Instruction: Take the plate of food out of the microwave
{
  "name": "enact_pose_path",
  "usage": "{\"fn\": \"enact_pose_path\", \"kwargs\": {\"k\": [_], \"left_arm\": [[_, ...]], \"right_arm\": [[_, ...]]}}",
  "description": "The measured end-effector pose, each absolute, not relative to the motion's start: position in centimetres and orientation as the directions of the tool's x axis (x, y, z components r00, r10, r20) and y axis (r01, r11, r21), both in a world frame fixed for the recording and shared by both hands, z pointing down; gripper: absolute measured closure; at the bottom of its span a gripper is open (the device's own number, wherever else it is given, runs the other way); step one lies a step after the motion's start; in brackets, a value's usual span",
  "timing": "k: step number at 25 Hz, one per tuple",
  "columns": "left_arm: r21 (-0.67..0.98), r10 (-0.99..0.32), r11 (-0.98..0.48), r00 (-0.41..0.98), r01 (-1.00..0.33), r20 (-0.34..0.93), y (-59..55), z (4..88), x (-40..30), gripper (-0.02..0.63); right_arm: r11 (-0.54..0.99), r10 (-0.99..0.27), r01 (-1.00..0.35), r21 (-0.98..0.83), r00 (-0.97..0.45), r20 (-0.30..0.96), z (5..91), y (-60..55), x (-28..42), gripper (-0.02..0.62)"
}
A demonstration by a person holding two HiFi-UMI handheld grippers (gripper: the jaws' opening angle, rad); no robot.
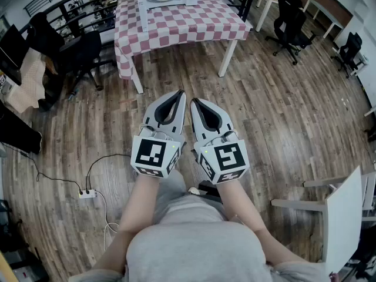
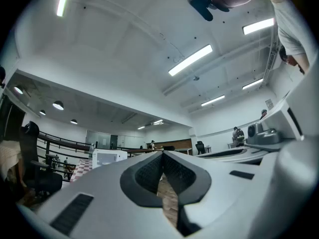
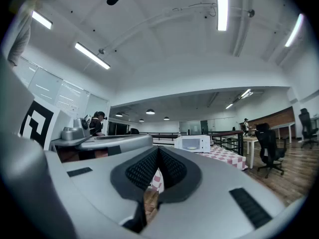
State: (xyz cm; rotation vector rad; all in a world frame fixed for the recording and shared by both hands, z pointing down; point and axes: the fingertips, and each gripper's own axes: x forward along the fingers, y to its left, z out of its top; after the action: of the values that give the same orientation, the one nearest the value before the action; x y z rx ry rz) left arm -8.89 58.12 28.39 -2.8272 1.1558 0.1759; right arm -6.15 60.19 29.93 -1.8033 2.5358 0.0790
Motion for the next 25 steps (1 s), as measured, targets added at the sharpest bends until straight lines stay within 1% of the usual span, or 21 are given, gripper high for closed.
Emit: {"fn": "enact_pose_path", "kwargs": {"k": [12, 25], "left_arm": [[-0.028, -0.672, -0.733, 0.73, -0.68, -0.121, 54.2, 28.5, -7.7, 0.603], [-0.022, -0.67, -0.736, 0.732, -0.677, -0.122, 45.0, 28.3, -8.0, 0.603]], "right_arm": [[0.312, -0.949, -0.95, 0.001, -0.311, -0.048, 30.0, 56.4, -5.2, 0.571], [0.3, -0.953, -0.954, -0.001, -0.299, -0.039, 29.9, 47.5, -5.3, 0.571]]}}
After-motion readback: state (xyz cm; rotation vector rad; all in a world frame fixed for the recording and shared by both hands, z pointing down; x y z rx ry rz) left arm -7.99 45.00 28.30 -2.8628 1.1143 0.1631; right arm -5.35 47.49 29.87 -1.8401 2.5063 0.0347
